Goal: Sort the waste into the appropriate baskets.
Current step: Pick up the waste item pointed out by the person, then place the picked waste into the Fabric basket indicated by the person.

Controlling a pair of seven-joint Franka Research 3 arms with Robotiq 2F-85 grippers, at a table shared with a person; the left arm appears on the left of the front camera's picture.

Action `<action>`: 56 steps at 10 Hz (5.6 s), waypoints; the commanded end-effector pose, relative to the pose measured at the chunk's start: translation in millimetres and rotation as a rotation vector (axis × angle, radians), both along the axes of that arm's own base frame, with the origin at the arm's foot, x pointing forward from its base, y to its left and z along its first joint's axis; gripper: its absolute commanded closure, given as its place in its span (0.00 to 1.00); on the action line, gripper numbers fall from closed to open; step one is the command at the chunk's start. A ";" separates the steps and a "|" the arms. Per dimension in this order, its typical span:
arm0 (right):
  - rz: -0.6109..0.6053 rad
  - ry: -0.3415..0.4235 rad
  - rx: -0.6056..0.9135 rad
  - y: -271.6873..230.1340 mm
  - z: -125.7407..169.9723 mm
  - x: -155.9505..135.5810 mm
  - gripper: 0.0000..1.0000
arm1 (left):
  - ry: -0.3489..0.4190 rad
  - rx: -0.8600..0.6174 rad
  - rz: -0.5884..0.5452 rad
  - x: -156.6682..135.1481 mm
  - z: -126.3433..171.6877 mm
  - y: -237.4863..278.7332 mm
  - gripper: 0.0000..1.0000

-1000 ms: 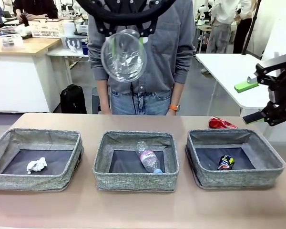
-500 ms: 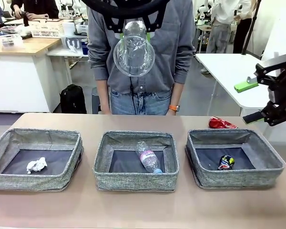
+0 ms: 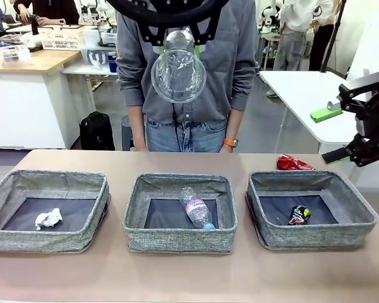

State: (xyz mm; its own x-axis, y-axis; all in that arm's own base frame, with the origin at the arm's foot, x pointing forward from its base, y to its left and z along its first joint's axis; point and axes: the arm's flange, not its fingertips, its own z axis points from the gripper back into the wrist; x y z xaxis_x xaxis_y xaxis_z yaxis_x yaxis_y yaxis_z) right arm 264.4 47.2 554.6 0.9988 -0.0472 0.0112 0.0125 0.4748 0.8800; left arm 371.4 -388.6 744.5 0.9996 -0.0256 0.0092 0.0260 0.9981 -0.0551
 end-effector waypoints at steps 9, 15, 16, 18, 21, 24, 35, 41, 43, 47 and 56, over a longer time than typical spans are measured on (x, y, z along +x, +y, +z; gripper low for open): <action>0.008 -0.010 0.017 0.5 0.8 0.3 0.00 | -0.012 -0.004 -0.008 -0.5 4.6 0.9 0.44; 0.008 -0.010 0.017 0.5 0.8 0.3 0.00 | -0.012 -0.004 -0.008 -0.5 4.6 0.9 0.44; 0.008 -0.010 0.017 0.5 0.8 0.3 0.00 | -0.012 -0.004 -0.008 -0.5 4.6 0.9 0.44; 0.008 -0.010 0.017 0.5 0.8 0.3 0.00 | 0.007 0.010 -0.029 -1.4 -4.3 0.6 0.44; 0.008 -0.010 0.017 0.5 0.8 0.3 0.00 | -0.007 0.000 -0.037 -3.3 -3.7 -0.1 0.44; 0.008 -0.010 0.017 0.5 0.8 0.3 0.00 | -0.025 -0.004 -0.063 7.8 -39.0 9.5 0.44; 0.008 -0.010 0.017 0.5 0.8 0.3 0.00 | 0.007 -0.016 0.163 42.3 -221.9 43.5 0.44; 0.008 -0.010 0.017 0.5 0.8 0.3 0.00 | -0.151 -0.040 0.090 68.8 -266.5 39.4 0.44; 0.008 -0.010 0.017 0.5 0.8 0.3 0.00 | -0.120 -0.046 0.074 69.3 -269.4 38.7 0.13; 0.008 -0.010 0.017 0.5 0.8 0.3 0.00 | -0.099 -0.040 0.043 67.3 -266.9 36.0 0.00; 0.008 -0.010 0.017 0.5 0.8 0.3 0.00 | 0.016 -0.513 -0.256 21.9 -181.5 111.7 0.00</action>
